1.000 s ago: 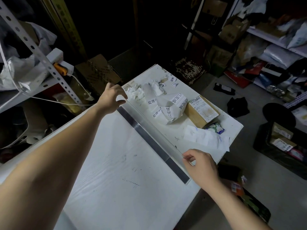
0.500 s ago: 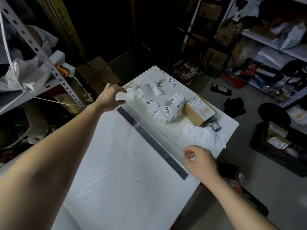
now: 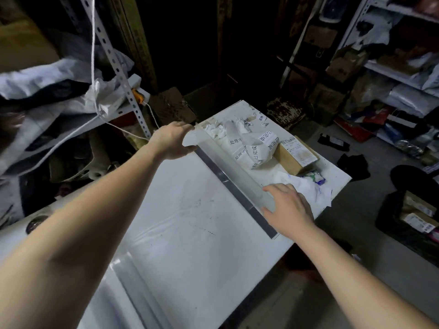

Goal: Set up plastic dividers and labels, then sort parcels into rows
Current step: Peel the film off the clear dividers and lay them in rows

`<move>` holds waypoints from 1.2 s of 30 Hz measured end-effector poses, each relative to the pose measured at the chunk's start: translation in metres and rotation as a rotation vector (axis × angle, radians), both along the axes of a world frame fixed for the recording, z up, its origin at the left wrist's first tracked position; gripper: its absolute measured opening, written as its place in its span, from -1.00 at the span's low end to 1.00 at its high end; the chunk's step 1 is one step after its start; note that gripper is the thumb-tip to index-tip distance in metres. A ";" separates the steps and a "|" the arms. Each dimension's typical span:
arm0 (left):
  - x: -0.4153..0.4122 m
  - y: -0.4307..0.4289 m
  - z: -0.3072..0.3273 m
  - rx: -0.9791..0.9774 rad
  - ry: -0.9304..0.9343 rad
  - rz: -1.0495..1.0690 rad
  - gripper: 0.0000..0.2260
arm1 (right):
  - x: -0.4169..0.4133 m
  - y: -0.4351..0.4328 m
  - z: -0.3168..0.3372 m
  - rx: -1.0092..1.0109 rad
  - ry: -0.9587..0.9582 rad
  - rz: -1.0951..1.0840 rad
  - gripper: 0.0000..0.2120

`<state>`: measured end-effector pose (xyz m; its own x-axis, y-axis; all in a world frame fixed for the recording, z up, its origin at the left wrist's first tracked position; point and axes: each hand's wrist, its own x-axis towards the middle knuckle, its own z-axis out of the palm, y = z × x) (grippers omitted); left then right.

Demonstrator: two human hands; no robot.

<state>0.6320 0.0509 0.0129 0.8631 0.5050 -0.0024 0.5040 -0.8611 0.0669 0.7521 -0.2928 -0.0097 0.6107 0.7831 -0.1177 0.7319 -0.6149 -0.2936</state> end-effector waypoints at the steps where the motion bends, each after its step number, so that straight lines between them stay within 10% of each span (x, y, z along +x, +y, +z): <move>1: -0.013 -0.011 0.007 0.033 0.009 0.015 -0.39 | -0.007 -0.001 0.004 0.009 -0.014 0.031 -0.52; 20: -0.338 -0.191 0.051 -0.044 0.001 0.676 -0.44 | -0.197 -0.003 0.053 0.116 -0.062 0.573 -0.50; 36: -0.358 -0.091 -0.035 -0.194 -0.087 0.386 -0.62 | -0.275 0.024 -0.012 -0.079 0.098 0.358 -0.55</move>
<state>0.2738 -0.0402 -0.0223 0.6122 0.7881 -0.0646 0.7719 -0.5780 0.2646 0.4773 -0.2688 -0.0216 0.2832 0.9309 -0.2307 0.8753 -0.3492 -0.3346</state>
